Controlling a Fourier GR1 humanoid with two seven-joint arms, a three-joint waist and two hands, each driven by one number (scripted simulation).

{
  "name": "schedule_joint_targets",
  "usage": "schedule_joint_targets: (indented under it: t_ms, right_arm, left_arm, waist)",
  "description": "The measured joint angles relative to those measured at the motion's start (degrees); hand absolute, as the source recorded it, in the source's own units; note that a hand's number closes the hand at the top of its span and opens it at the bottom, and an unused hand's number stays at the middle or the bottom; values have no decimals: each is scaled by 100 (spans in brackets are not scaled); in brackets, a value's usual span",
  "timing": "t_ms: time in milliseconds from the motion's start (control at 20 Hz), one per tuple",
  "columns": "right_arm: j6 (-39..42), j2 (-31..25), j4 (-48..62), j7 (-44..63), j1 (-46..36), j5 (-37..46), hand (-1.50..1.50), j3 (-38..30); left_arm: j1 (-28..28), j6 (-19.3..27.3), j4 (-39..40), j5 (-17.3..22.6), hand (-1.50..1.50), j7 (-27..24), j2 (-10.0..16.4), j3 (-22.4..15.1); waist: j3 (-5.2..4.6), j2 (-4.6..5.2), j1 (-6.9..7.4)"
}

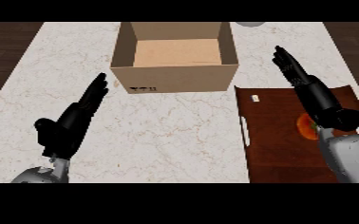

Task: Pick the tomato from the tray and place it in the cardboard box

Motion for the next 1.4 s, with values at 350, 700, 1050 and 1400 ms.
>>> schedule_joint_targets:
  t_ms: [350,700,1050,1400]
  right_arm:
    - [630,-315,-116,-1100,-75,-631,150,-870]
    - [397,-54,1275,-2331,199,-889,-150,-1876]
    - [701,-917,2316,-3597,301,101,-150,-1932]
    - [604,-2143,2263,-3492,505,1520,-150,-1367]
  left_arm:
    - [296,415,226,-511,0,-181,295,427]
    - [424,562,522,-715,0,-352,253,531]
    - [411,605,684,-873,0,-418,109,532]
    - [398,569,736,-899,0,-446,119,601]
  waist:
    - [-7,16,-136]
    - [15,71,-79]
    - [11,64,-64]
    - [-2,49,-79]
